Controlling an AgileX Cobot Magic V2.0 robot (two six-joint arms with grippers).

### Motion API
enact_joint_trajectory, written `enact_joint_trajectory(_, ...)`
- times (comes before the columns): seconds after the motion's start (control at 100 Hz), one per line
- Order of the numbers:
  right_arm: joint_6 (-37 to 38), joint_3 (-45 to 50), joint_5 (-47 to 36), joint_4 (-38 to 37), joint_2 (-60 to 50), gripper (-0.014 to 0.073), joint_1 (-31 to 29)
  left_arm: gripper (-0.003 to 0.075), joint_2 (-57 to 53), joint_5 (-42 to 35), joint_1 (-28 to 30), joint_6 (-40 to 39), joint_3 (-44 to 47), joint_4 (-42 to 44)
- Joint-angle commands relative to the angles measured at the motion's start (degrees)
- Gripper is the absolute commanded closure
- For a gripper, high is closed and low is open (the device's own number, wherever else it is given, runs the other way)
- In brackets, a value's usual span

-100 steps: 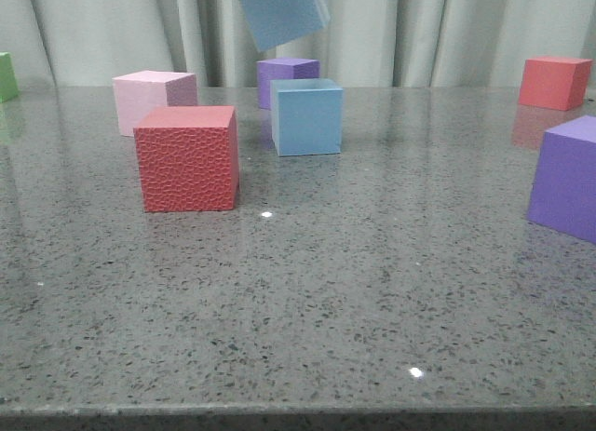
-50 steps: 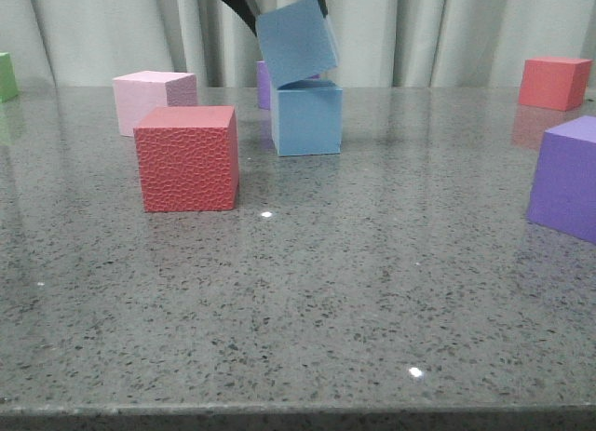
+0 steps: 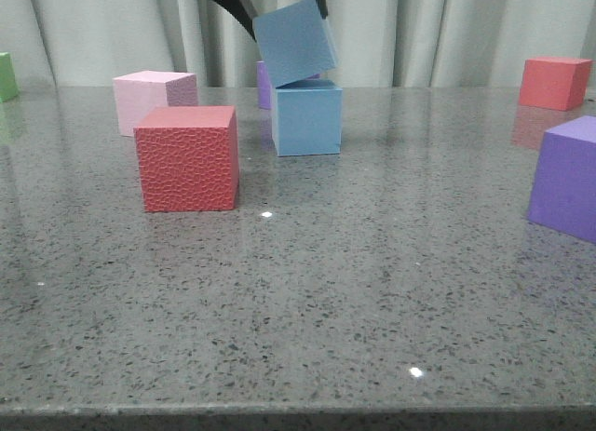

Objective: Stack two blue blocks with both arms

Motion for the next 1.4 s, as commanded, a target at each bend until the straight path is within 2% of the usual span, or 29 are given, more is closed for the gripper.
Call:
enact_joint_trajectory(0.0,0.3,-1.3,-3.2,-2.5,0.3,-0.0006,-0.2,0.0238,-3.3,-3.5,-0.4,-0.4,-1.9,-1.1)
enact_joint_trajectory(0.11,0.3,-1.3,-3.2,-2.5,0.3,-0.0006,-0.2,0.0169,-3.3,-2.9,-0.4,-0.4,-1.9,-1.5)
enact_joint_trajectory(0.62,0.3,-1.3,-2.9,-2.5,0.3,-0.0006,-0.2,0.0169,-5.9,-1.5,-0.8,-0.2,-2.0,-1.7)
enact_joint_trajectory(0.93,0.3,-1.3,-2.6,-2.5,0.3,-0.0006,-0.2,0.0173,-10.7,-3.4,-4.6,2.7,-2.0,8.6)
enact_joint_trajectory(1.12,0.3,-1.3,-2.8,-2.5,0.3,-0.0006,-0.2,0.0176,-13.7,-0.3,-7.8,6.3,-2.0,14.1)
enact_joint_trajectory(1.24,0.3,-1.3,-3.6,-2.5,0.3,-0.0006,-0.2,0.0211,-15.2,2.5,-9.9,7.3,-1.8,18.3)
enact_joint_trajectory(1.39,0.3,-1.3,-3.6,-1.2,0.3,-0.0006,-0.2,0.0312,-17.5,3.0,-12.0,7.4,0.0,22.5)
